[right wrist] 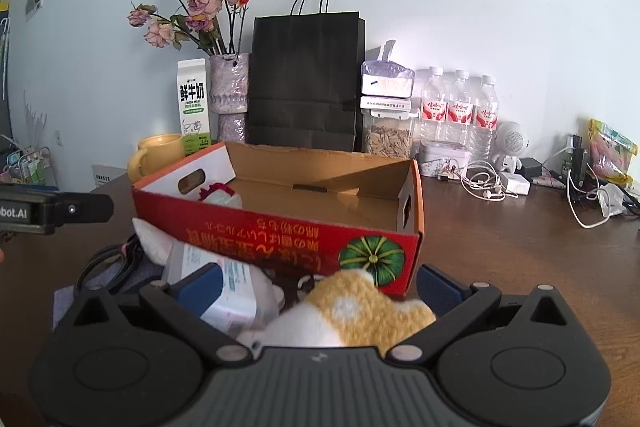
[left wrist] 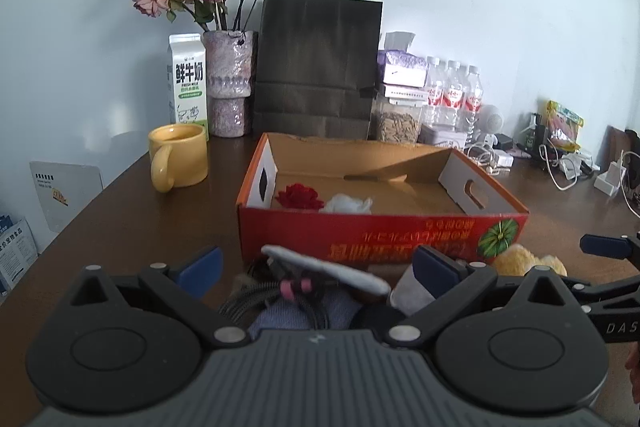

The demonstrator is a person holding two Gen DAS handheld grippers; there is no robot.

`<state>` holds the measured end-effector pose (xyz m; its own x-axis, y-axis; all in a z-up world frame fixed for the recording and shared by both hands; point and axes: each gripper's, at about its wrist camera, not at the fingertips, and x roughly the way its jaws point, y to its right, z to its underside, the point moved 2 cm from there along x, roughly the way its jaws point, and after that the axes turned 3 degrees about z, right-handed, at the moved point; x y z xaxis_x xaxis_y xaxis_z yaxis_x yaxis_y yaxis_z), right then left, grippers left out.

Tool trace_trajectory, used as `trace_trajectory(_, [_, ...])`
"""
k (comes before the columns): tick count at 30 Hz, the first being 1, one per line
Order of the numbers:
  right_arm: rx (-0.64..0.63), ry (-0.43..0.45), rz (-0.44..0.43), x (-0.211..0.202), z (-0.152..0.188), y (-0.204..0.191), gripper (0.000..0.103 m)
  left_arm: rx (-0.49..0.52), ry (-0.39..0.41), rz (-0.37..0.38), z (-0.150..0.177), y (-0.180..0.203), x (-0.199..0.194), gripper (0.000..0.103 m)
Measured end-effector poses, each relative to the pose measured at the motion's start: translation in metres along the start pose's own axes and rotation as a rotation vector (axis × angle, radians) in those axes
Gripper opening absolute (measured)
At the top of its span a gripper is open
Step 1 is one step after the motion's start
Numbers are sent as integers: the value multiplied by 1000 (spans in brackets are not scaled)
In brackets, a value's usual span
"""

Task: Organize objects
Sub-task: 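Withdraw both tools from the box back toward the table items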

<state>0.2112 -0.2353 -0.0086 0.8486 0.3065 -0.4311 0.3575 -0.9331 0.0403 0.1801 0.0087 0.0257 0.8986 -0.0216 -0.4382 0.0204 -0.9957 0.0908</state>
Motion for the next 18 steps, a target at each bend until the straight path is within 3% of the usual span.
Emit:
trace_trajectory(11, [12, -62, -13, -22, 36, -1, 103, 6, -88, 5, 44, -8, -18, 103])
trace_trajectory(18, [24, -73, -13, -23, 44, 1, 103, 16, -95, 30, 49, -1, -17, 103])
